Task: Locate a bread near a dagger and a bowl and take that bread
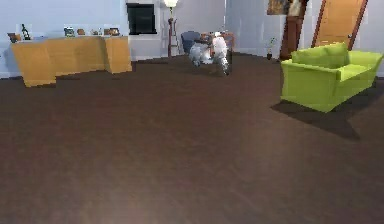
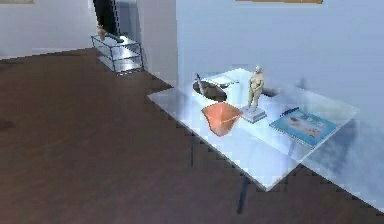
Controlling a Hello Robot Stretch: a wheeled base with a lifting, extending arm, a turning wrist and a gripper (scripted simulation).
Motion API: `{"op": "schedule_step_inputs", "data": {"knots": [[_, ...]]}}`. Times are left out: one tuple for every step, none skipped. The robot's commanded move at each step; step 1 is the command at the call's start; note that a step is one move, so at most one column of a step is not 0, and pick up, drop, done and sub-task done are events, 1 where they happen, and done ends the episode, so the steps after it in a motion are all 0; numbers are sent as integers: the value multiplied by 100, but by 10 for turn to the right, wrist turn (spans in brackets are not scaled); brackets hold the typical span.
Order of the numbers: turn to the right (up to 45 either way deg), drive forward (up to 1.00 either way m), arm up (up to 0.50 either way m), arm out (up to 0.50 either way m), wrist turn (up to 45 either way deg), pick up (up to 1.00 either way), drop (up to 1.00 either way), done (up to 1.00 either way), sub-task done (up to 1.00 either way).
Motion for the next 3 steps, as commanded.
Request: {"op": "schedule_step_inputs", "data": {"knots": [[450,0,0,0,0,0,0,0,0],[60,0,0,0,0,0,0,0,0],[0,40,0,0,0,0,0,0,0]]}}
